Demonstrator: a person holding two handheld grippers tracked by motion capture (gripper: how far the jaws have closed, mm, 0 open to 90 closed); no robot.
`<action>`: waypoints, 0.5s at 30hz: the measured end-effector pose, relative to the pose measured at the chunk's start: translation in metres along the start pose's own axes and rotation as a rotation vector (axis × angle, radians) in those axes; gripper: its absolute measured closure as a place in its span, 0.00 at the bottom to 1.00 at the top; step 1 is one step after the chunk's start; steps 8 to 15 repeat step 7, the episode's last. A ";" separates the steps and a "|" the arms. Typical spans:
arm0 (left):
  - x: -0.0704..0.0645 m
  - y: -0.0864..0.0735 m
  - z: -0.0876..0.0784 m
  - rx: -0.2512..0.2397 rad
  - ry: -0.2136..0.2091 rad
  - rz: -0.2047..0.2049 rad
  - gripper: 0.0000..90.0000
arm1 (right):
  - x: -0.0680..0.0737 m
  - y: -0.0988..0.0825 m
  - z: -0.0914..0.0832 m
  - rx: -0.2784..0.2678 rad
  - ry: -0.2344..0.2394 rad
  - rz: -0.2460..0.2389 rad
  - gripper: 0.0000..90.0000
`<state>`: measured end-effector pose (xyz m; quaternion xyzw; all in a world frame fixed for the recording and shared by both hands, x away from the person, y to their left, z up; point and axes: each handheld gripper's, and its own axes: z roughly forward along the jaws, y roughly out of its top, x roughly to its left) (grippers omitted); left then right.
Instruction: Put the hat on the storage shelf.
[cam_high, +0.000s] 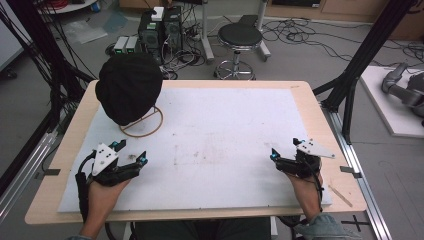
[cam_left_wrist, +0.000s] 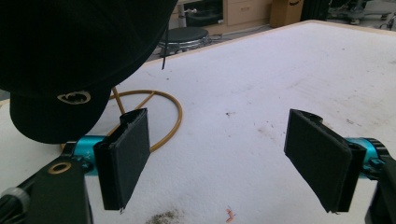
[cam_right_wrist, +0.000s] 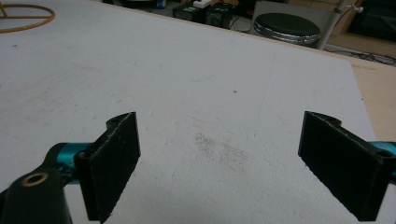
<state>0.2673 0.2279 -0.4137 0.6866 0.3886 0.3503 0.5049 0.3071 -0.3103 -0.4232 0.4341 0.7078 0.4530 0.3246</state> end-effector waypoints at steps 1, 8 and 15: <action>0.000 0.000 0.000 0.000 0.000 0.001 0.25 | 0.000 0.000 0.000 -0.003 -0.001 -0.001 0.14; 0.000 -0.001 0.001 0.003 0.002 -0.005 0.25 | 0.000 0.000 0.000 -0.006 -0.002 -0.002 0.14; 0.000 -0.001 0.001 0.003 0.002 -0.005 0.25 | 0.000 0.000 0.000 -0.006 -0.002 -0.002 0.14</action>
